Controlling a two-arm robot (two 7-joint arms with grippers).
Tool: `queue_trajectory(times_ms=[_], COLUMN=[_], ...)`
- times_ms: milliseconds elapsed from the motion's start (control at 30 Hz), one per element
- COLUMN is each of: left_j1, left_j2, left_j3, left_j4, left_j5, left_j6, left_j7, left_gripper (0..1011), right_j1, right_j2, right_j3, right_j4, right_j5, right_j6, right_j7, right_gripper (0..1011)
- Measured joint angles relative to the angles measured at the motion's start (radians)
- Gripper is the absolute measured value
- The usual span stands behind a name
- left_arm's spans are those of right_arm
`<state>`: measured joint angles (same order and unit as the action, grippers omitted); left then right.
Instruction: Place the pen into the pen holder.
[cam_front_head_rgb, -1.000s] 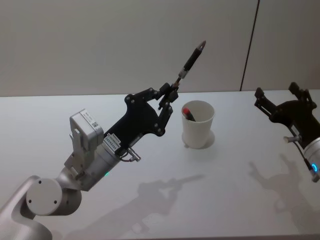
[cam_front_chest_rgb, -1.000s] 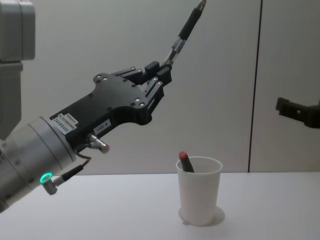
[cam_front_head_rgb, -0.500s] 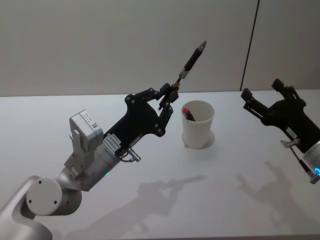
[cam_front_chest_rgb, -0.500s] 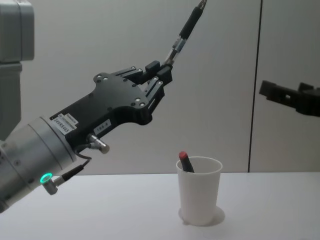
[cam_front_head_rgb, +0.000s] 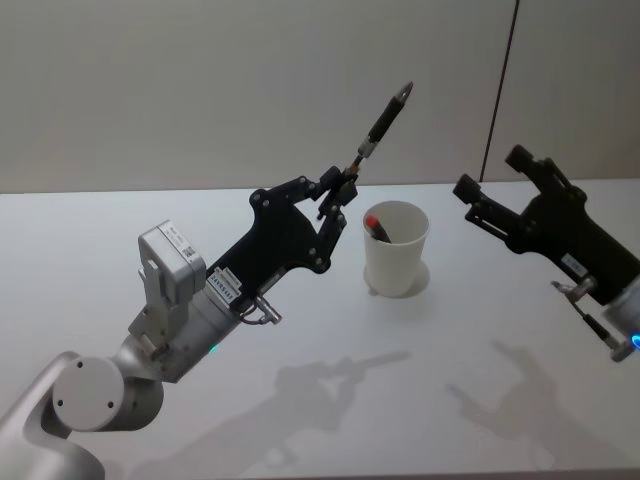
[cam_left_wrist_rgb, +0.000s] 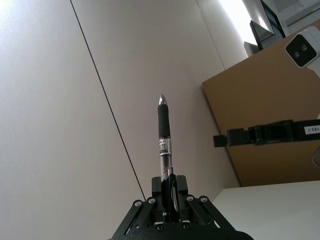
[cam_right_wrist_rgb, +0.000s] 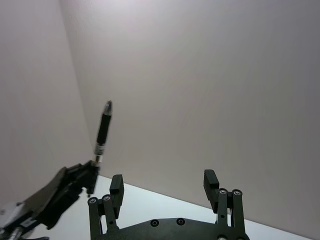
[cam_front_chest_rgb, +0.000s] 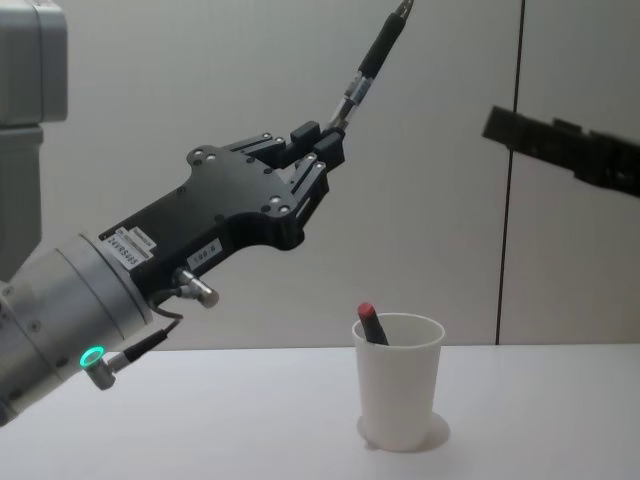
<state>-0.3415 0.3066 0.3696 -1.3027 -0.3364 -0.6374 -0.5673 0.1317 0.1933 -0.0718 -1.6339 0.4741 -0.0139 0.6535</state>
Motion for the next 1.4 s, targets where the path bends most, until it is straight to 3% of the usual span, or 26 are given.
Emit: queue_trajectory(times_ms=[367, 500, 1400], left_j1=[0.0, 0.0, 0.0], left_j2=[0.0, 0.0, 0.0], left_j3=[0.0, 0.0, 0.0], left_j4=[0.0, 0.0, 0.0], left_j5=[0.0, 0.0, 0.0], left_j6=[-0.001, -0.001, -0.001], left_j7=[-0.001, -0.001, -0.001], left_gripper=[178, 178, 178], right_j1=[0.065, 0.086, 0.216], right_j2=[-0.002, -0.006, -0.061], right_j3=[-0.021, -0.029, -0.09], right_j4=[0.04, 0.057, 0.183], right_j5=[0.051, 0.06, 0.105], right_j6=[0.004, 0.006, 0.045], right_j7=[0.153, 0.179, 0.203], right_gripper=[1001, 1001, 981])
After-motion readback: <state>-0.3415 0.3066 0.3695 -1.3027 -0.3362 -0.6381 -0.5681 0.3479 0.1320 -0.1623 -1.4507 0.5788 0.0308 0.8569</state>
